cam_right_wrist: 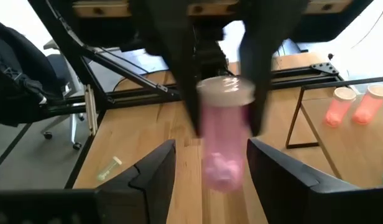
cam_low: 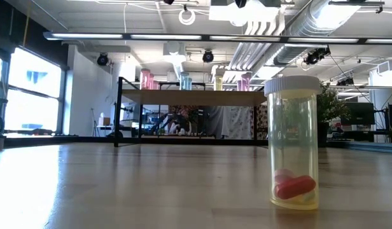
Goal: Pick and place medicine bottles onto shelf by color
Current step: Put the purple pill bottle on the shelf aligned with the other purple pill bottle
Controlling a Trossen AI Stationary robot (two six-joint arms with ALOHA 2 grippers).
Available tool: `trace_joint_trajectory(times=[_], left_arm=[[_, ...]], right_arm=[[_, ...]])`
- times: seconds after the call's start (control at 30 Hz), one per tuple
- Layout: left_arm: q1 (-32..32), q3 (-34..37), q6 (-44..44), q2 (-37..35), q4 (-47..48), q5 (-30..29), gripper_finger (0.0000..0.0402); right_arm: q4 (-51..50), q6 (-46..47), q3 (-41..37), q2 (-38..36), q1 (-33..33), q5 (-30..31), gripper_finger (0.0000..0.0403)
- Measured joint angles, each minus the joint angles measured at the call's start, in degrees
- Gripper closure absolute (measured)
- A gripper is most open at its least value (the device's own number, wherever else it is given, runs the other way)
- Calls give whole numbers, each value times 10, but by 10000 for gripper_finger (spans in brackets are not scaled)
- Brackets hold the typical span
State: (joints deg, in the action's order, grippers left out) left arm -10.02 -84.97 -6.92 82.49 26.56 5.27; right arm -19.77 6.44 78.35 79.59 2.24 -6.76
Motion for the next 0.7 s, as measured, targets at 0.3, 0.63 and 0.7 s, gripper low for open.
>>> trace_joint_trajectory(times=[0.3,0.63,0.7], left_arm=[[-2,0,-4,6,-22,-17,291],[-2,0,-6,6,-39,-21,291],[-2,0,-6,6,-39,-21,291]], right_arm=[[-14,1,0,0,0,-4,213],[-8,20,0,4,0,-1,223],[-8,25,0,4,0,-1,239]])
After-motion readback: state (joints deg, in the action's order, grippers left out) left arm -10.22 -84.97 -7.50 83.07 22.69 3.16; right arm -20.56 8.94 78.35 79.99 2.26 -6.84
